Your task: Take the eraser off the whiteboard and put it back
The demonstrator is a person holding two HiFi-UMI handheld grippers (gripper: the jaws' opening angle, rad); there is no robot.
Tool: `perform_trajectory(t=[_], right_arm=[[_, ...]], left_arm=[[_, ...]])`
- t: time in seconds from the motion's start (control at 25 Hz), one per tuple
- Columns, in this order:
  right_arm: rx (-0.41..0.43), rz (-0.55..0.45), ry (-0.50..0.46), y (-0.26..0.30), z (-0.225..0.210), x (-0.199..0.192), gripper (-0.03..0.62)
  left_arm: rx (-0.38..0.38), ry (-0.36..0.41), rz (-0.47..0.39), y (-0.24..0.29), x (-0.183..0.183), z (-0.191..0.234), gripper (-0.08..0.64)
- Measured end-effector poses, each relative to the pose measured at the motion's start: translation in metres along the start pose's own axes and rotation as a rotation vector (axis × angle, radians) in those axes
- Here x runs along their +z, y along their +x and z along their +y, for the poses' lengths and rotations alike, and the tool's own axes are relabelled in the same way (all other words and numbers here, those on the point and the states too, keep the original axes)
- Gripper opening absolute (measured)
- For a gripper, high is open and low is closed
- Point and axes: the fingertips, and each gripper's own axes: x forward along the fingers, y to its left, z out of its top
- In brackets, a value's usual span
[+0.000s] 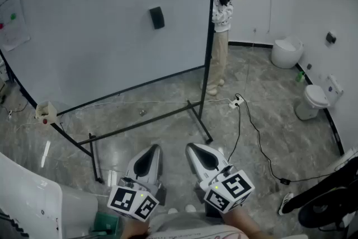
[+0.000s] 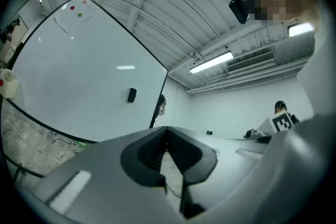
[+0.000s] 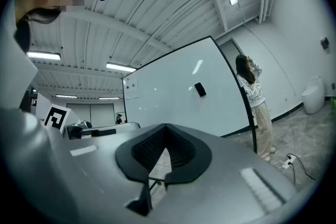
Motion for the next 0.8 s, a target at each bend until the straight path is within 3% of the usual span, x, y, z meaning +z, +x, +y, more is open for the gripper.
perform_trajectory(t=[0.44,0.8], right_arm=[[-0.020,-0.017,-0.043,-0.002,0.000,0.001,0.000],[0.048,0.025,-0.037,-0.011,-0.004,-0.001,0.002]], left_arm=[[0.005,-0.015,-0.007,0.001,-0.001,0.002,-0.002],[0.041,-0.021,-0.005,0.008,-0.008,-0.009,-0.001]])
